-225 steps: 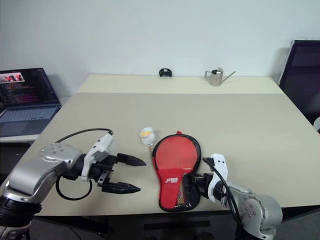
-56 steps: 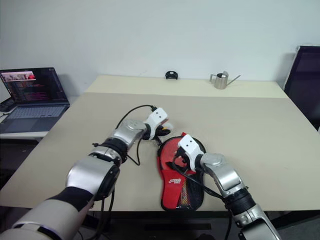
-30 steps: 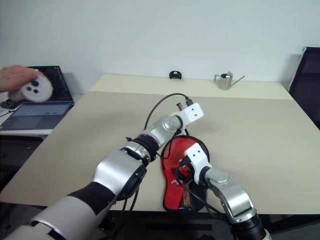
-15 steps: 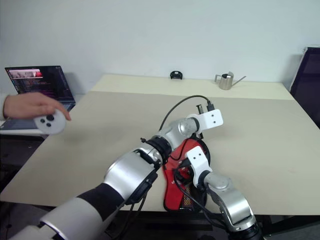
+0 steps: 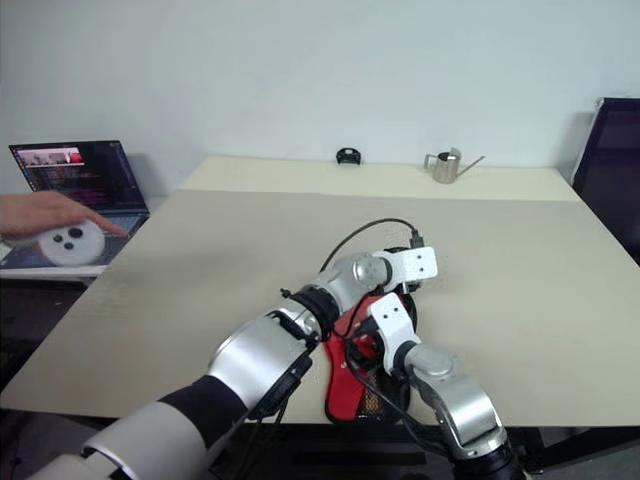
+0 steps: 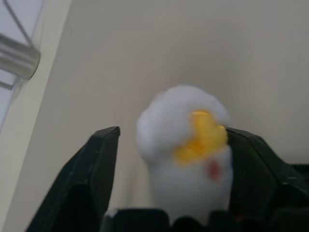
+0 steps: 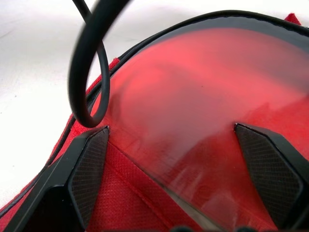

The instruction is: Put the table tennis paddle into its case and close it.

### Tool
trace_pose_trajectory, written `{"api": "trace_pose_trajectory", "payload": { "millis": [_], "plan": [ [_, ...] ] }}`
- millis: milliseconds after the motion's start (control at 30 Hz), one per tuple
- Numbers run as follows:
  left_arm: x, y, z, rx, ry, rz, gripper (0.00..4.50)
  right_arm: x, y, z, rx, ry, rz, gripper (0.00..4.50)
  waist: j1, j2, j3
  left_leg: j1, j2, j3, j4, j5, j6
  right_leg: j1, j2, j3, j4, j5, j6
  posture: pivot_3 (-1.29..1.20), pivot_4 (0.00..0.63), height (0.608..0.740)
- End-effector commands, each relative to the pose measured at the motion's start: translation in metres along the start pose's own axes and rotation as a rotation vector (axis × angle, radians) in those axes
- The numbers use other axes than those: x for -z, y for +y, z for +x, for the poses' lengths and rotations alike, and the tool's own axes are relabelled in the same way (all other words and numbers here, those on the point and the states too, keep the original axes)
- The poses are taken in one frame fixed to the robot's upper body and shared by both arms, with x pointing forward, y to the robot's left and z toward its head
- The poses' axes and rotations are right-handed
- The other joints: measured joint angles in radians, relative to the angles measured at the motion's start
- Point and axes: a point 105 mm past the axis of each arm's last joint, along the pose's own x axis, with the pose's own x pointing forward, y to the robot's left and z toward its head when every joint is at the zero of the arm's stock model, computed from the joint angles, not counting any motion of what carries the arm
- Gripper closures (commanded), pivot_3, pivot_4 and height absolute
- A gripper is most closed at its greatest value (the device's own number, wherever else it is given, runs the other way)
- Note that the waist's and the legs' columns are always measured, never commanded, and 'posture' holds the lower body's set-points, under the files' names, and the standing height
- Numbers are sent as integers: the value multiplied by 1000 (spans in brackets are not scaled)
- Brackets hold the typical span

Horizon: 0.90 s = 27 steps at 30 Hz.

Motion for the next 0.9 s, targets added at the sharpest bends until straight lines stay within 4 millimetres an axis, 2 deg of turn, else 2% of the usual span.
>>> {"api": "trace_pose_trajectory", "payload": {
  "millis": [33,233,400,533,633,733,900],
  "plan": [
    [-11,30,-8,-98,-54,-142,1009,57,-3,5,-19,231,88,0,-2,0,0,0,1,0,0,0,0,0,0,0,0,0,0,0,150,740],
    [9,70,-29,-225,-57,-320,1009,48,-17,8,-20,216,68,0,-19,0,0,2,2,0,0,0,0,1,1,1,2,0,0,0,150,740],
    [18,101,-52,-262,-100,-319,1009,45,-33,8,-4,218,49,0,-21,0,0,2,1,0,0,0,0,1,1,1,1,3,-4,0,150,740],
    [23,117,-72,-232,-163,-272,1009,45,-48,3,15,220,42,0,-20,0,0,1,1,0,0,0,-1,0,1,1,1,3,-4,0,150,740],
    [26,127,-92,-202,-272,-336,1009,44,-59,-5,23,215,40,0,-15,0,0,0,1,-1,0,0,-1,0,1,0,0,3,-4,0,150,740],
    [37,120,-107,-110,-361,-357,1009,39,-62,-12,-2,201,22,0,-14,0,0,-1,0,-1,0,0,0,0,0,0,-1,3,-4,0,150,740],
    [64,87,-124,40,-429,-369,1009,28,-63,-21,-52,163,-8,0,-18,1,0,-1,1,0,-1,0,0,0,0,1,-1,3,-5,0,150,740]
  ]
}}
